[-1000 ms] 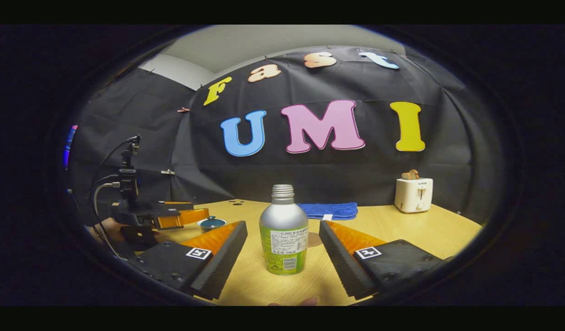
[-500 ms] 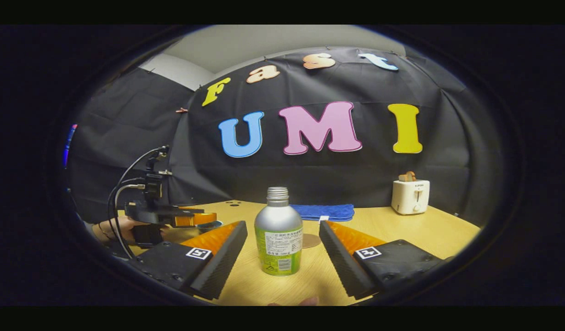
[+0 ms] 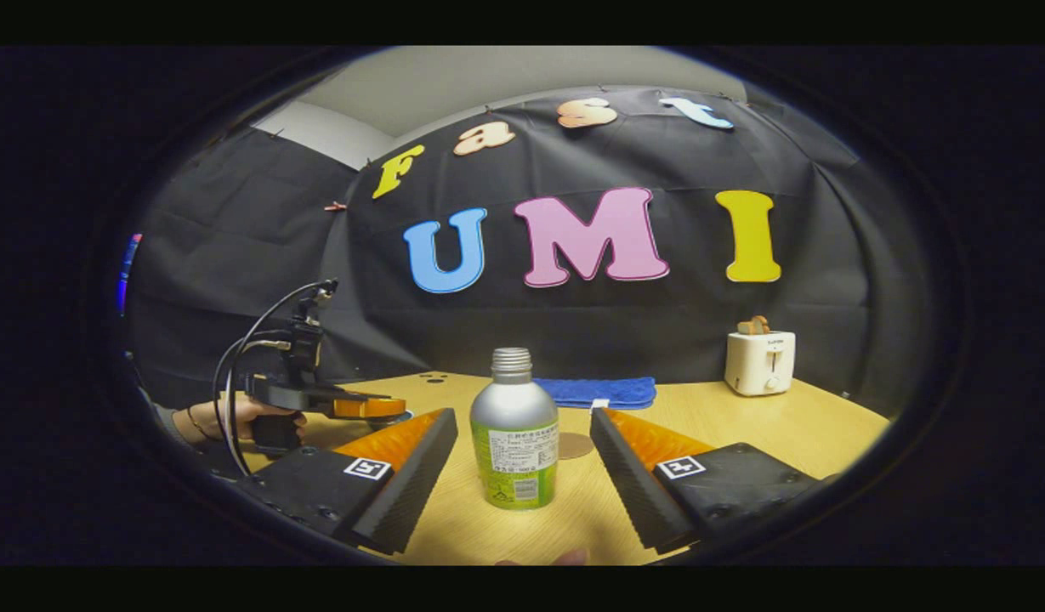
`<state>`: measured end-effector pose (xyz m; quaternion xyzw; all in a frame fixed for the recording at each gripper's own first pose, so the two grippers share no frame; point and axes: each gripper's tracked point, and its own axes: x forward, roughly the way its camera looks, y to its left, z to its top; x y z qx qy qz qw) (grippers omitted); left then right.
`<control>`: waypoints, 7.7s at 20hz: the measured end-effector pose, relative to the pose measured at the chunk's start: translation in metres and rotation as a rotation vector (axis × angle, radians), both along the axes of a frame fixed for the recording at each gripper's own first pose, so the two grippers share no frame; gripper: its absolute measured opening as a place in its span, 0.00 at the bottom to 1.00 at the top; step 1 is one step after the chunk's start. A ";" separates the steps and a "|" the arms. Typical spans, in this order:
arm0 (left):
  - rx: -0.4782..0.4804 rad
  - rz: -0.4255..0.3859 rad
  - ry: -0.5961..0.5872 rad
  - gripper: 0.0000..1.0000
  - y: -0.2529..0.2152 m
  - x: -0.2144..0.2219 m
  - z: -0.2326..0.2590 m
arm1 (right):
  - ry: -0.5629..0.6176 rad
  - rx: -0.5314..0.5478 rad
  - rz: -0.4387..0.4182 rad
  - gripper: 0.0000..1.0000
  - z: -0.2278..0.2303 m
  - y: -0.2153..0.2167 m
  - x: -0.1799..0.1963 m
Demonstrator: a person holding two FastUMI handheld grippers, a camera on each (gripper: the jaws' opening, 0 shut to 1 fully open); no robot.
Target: Open the teacup lid with one hand, grasp the water bottle and pour water into the teacup with the other hand; after pouring, place the water bottle on the coaster and then close the teacup lid.
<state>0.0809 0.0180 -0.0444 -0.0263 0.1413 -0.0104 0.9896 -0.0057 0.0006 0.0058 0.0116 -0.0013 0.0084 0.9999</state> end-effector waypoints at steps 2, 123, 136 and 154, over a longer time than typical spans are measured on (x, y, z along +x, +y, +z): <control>0.005 0.007 0.005 0.37 0.001 0.002 -0.001 | -0.004 -0.001 -0.001 0.98 0.002 -0.001 0.000; -0.324 0.233 -0.341 0.31 0.149 -0.087 0.098 | 0.023 -2.343 0.202 0.80 -0.034 0.120 0.200; -0.338 0.231 -0.342 0.31 0.151 -0.087 0.099 | -0.033 -2.447 0.220 0.80 -0.025 0.126 0.202; -0.275 0.265 -0.329 0.31 0.151 -0.086 0.097 | 0.278 -0.787 0.322 0.81 -0.075 0.113 0.181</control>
